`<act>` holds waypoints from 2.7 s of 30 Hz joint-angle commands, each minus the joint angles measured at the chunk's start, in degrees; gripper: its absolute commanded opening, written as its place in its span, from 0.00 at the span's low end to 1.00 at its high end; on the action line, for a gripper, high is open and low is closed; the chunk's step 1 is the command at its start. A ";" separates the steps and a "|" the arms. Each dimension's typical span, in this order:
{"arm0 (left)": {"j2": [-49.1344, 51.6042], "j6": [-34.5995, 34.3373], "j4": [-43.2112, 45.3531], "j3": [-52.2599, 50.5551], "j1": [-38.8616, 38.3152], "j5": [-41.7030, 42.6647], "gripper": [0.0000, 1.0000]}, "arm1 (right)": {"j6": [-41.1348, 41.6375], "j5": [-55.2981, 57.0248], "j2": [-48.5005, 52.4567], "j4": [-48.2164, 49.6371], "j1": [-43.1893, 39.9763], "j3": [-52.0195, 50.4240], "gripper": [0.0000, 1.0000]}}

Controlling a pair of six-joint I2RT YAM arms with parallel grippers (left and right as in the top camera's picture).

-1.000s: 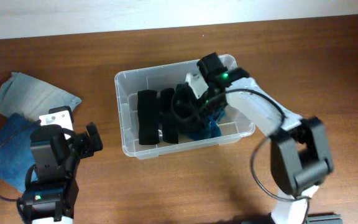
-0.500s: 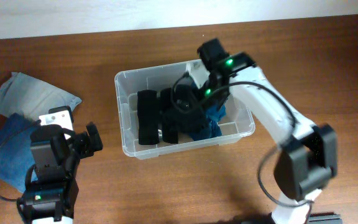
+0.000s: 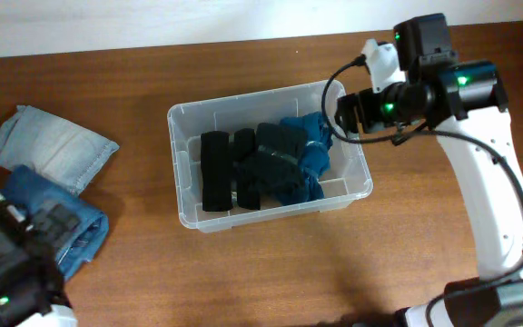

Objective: Pack container

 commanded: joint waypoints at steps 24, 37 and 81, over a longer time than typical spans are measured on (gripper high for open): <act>32.57 -1.03 9.75 0.85 22.29 12.55 0.99 | 0.46 -2.78 2.51 -0.79 -1.97 -1.70 0.99; 49.33 4.52 15.78 0.87 22.27 24.41 1.00 | 0.28 -2.78 2.51 -0.83 -1.97 -1.70 0.99; 17.59 -10.12 24.17 19.78 -29.00 54.47 0.01 | 9.35 3.69 -1.11 -2.34 -11.10 -1.70 0.99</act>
